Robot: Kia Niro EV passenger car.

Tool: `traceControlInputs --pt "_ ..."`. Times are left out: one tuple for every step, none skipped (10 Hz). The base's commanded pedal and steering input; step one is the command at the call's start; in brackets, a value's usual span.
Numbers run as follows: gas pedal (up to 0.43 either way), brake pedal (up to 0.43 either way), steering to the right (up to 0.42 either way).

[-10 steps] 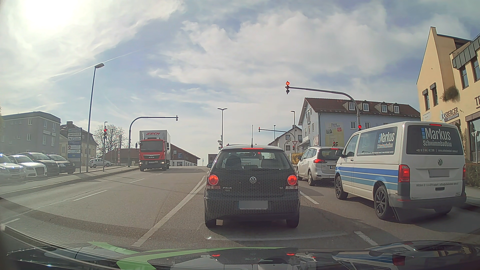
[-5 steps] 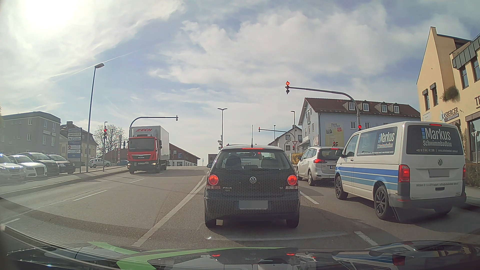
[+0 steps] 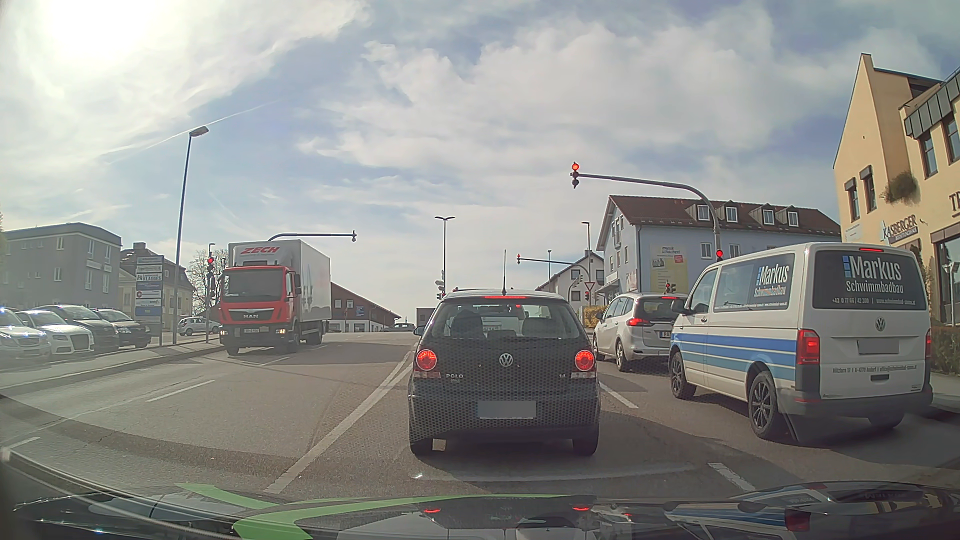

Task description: Follow the waypoints while adhering to traffic rules and regulations

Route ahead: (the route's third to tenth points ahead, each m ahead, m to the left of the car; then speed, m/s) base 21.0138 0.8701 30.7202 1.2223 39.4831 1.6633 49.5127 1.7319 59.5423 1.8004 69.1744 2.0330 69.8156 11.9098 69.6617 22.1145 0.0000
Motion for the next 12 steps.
traceControlInputs --pt "0.0 0.354 -0.032" --pt "0.0 0.354 -0.032" --pt "0.0 0.354 -0.032" --pt "0.0 0.354 -0.032" --pt "0.0 0.354 -0.032" --pt "0.0 0.354 -0.032" --pt "0.0 0.354 -0.032" --pt "0.0 0.354 -0.032" --pt "0.0 0.354 -0.032" --pt "0.0 0.354 -0.032" --pt "0.0 0.354 -0.032" --pt "0.0 0.354 -0.032"
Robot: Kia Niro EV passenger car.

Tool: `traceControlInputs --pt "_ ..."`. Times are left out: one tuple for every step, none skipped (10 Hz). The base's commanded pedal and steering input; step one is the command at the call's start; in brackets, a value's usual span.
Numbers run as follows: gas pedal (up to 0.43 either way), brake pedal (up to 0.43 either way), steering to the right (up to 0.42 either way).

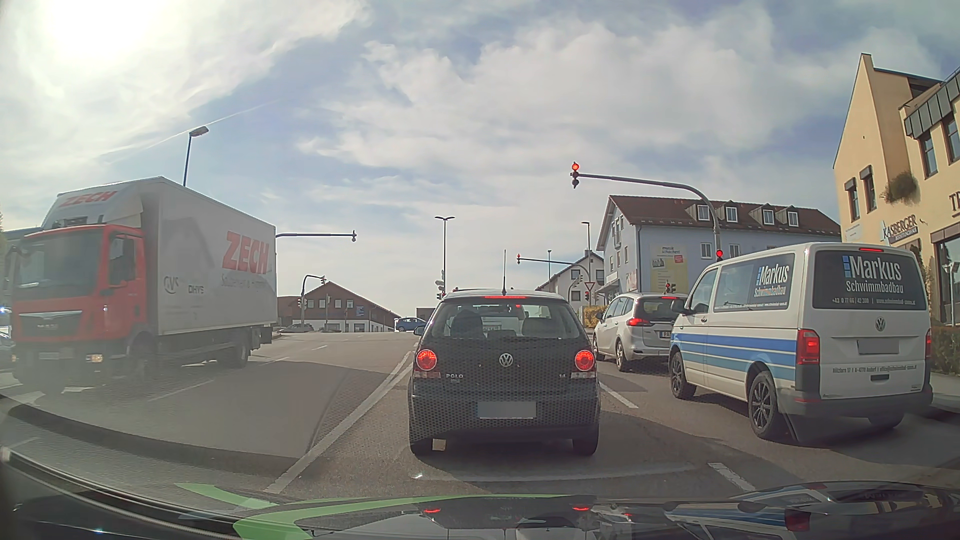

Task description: Follow the waypoints while adhering to traffic rules and regulations

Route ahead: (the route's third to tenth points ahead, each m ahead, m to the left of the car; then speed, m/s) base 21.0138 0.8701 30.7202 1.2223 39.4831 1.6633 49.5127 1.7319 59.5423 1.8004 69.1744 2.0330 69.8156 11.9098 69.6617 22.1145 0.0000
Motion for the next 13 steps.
traceControlInputs --pt "0.0 0.354 -0.032" --pt "0.0 0.354 -0.032" --pt "0.0 0.354 -0.032" --pt "0.0 0.354 -0.032" --pt "0.0 0.354 -0.032" --pt "0.0 0.354 -0.032" --pt "0.0 0.354 -0.032" --pt "0.0 0.354 -0.032" --pt "0.0 0.354 -0.032" --pt "0.0 0.354 -0.032" --pt "0.0 0.354 -0.032" --pt "0.0 0.354 -0.032" --pt "0.0 0.354 -0.032"
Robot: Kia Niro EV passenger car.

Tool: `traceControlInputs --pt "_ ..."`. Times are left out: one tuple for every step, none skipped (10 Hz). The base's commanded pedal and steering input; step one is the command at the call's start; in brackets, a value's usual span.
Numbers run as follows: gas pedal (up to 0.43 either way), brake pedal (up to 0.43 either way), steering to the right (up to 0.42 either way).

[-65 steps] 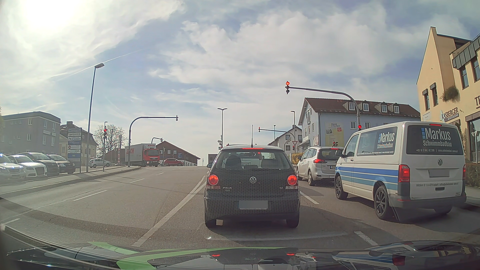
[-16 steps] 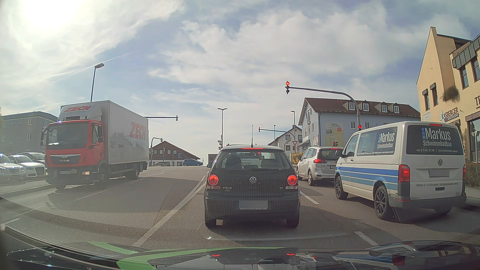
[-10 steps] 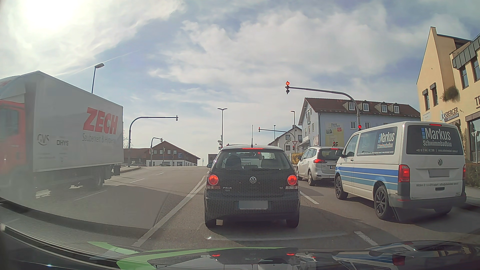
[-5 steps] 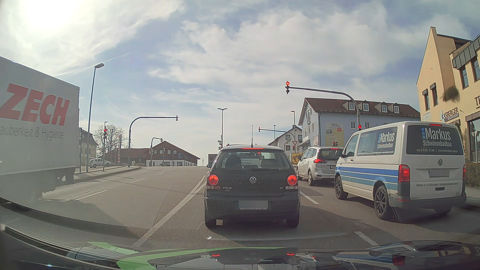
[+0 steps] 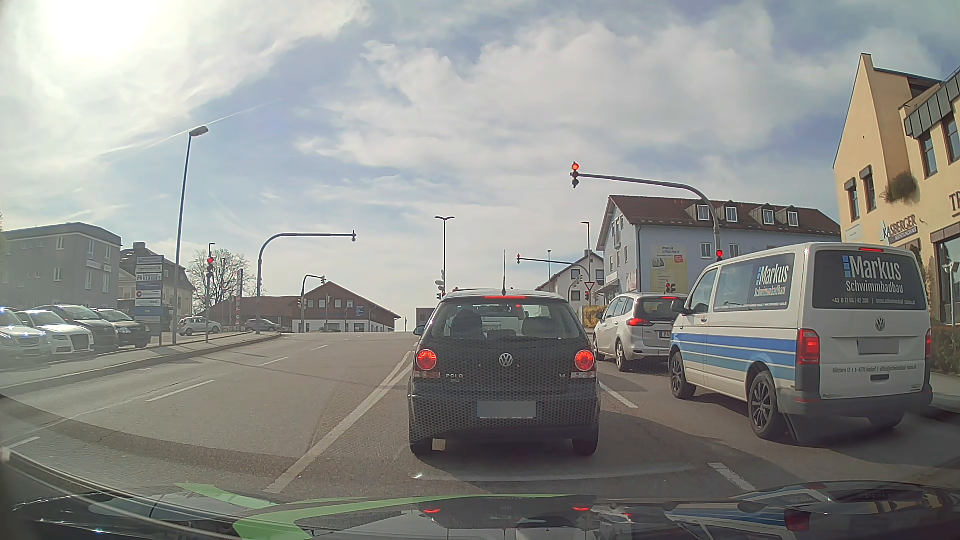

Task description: Follow the waypoints while adhering to traffic rules and regulations

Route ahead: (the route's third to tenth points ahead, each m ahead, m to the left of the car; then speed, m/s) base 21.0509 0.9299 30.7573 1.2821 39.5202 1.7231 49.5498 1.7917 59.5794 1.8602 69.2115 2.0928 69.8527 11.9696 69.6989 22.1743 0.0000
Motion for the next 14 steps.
traceControlInputs --pt "0.0 0.36 -0.032" --pt "0.0 0.354 -0.032" --pt "0.0 0.354 -0.032" --pt "0.0 0.354 -0.032" --pt "0.0 0.354 -0.032" --pt "0.0 0.354 -0.032" --pt "0.0 0.354 -0.032" --pt "0.0 0.354 -0.032" --pt "0.0 0.354 -0.032" --pt "0.0 0.354 -0.032" --pt "0.0 0.354 -0.032" --pt "0.0 0.354 -0.032" --pt "0.0 0.354 -0.032" --pt "0.0 0.354 -0.032"
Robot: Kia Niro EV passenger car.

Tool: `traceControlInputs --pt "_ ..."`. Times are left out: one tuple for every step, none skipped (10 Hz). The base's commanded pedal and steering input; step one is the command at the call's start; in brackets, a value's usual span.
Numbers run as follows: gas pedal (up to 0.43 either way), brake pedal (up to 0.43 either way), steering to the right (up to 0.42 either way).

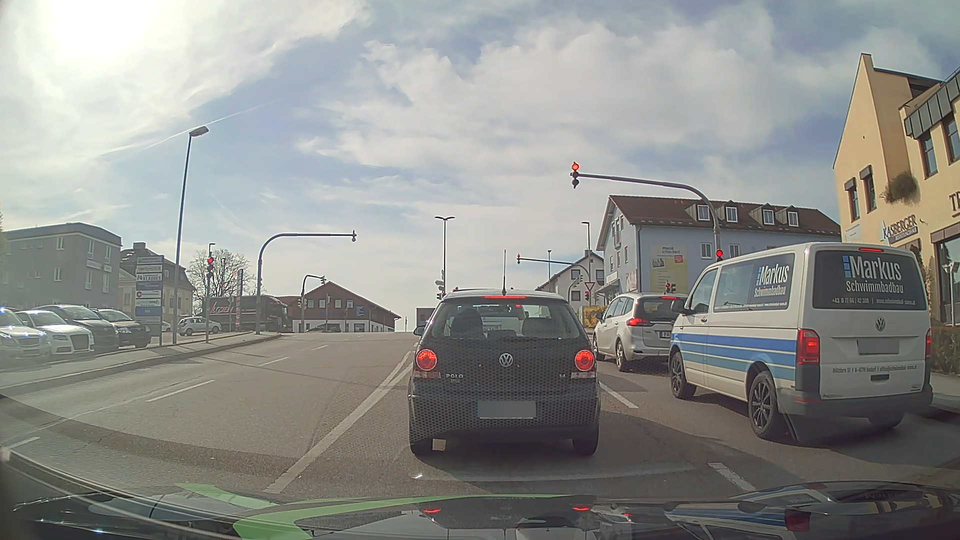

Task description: Follow the waypoints while adhering to traffic rules and regulations

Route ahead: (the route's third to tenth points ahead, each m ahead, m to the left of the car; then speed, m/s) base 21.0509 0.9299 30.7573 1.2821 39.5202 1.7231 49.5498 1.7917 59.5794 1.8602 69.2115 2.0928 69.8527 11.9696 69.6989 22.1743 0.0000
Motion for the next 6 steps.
traceControlInputs --pt "0.0 0.354 -0.032" --pt "0.0 0.354 -0.032" --pt "0.0 0.354 -0.032" --pt "0.0 0.354 -0.032" --pt "0.0 0.354 -0.032" --pt "0.0 0.354 -0.032"
